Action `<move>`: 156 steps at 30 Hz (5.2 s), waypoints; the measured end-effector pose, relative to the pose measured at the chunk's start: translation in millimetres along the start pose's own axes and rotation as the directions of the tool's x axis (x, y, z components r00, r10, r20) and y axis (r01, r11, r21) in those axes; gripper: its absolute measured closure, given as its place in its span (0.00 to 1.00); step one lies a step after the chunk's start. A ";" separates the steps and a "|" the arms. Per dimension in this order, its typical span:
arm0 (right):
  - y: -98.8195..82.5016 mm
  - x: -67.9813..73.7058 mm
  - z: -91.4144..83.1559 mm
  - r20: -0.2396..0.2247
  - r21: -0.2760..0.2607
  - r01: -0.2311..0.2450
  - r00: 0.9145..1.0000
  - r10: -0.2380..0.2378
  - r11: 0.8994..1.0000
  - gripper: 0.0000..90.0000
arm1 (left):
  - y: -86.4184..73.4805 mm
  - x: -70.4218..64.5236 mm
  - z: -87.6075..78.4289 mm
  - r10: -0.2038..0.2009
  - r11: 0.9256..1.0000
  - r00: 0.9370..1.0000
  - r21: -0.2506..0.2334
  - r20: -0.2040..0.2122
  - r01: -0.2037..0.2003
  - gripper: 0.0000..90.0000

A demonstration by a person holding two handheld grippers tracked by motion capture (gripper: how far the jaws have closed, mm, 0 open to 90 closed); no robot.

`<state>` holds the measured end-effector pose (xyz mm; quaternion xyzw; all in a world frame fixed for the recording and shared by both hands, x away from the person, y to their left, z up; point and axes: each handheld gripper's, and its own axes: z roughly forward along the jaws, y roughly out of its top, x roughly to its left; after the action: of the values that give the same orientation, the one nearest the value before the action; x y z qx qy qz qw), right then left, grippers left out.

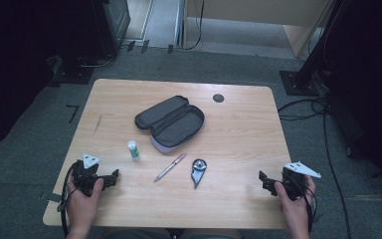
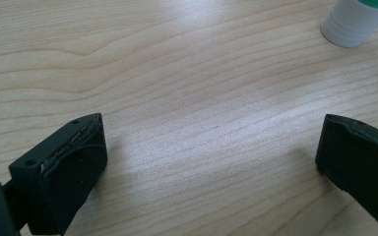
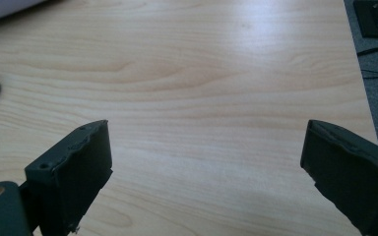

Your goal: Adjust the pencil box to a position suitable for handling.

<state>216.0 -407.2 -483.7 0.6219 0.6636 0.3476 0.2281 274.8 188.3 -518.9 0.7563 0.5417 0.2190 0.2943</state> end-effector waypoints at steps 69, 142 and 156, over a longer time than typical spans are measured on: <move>166.1 122.5 80.1 -0.112 -0.057 0.224 0.967 -0.229 0.973 0.15 | 0.2 -1.0 0.4 0.003 1.000 1.000 -0.001 0.007 -0.003 0.00; 191.3 154.4 208.7 -0.140 0.156 0.170 0.979 -0.148 0.973 1.00 | 1.0 -3.1 0.8 0.021 1.000 1.000 0.003 0.018 -0.021 0.00; 169.8 122.6 163.4 -0.066 0.134 -0.048 0.996 0.058 0.990 1.00 | 1.4 -3.7 1.3 0.018 1.000 1.000 0.002 0.018 -0.018 0.00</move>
<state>434.3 -260.1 -448.2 0.6406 0.6759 0.3303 0.1540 275.4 184.2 -519.0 0.7634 0.5323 0.2146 0.2964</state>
